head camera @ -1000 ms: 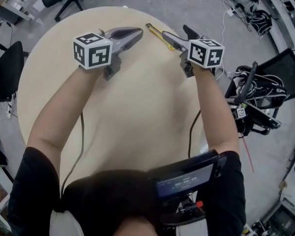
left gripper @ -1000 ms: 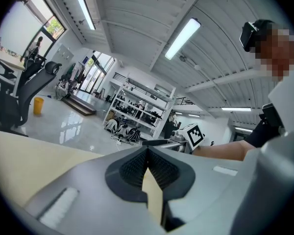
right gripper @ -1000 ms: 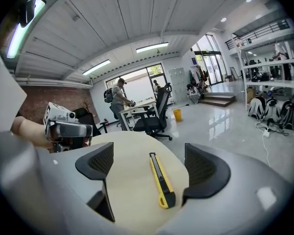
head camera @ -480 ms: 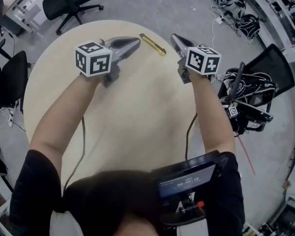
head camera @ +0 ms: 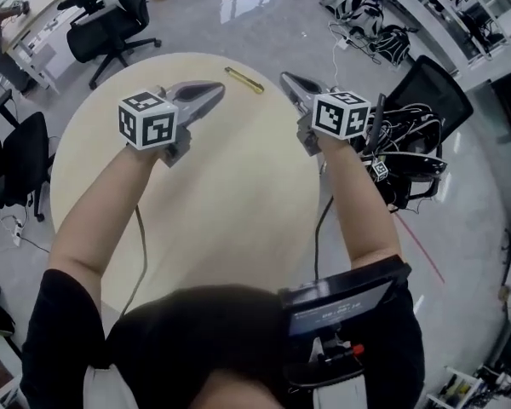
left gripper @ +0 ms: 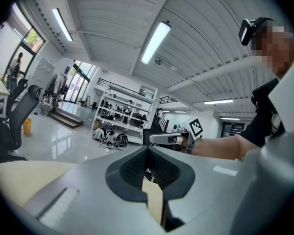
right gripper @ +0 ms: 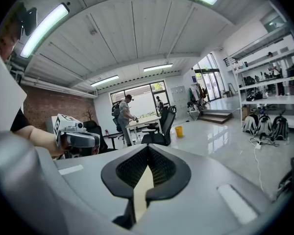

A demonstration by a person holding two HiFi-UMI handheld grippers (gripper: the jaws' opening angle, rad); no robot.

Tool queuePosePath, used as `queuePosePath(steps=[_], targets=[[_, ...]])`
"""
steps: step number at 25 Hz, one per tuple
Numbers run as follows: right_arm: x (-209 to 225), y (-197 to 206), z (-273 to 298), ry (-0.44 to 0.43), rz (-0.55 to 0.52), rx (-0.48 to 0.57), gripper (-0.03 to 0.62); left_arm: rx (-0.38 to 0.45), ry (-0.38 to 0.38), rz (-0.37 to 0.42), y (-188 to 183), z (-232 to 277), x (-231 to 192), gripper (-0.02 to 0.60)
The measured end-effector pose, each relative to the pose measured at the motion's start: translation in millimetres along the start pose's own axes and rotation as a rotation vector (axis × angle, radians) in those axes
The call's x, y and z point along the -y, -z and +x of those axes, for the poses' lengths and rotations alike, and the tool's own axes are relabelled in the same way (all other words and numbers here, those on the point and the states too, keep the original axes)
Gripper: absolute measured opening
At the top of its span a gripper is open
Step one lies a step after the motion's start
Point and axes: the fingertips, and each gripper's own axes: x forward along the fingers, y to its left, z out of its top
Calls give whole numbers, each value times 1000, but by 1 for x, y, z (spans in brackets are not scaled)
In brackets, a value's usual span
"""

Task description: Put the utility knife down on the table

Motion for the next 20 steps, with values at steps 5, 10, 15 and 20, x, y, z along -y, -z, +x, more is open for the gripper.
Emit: queuePosePath(steps=[5, 10, 15, 20], targets=[[-87, 10, -90, 23, 62, 63, 14, 1, 70, 25, 10, -70, 91, 0], [-182, 43, -181, 84, 120, 115, 14, 17, 142, 55, 21, -160, 173, 0], [-257, 80, -274, 161, 149, 154, 14, -12, 209, 110, 33, -233, 249, 0], [-308, 90, -364, 215, 186, 213, 14, -6, 281, 139, 24, -267, 325, 0]])
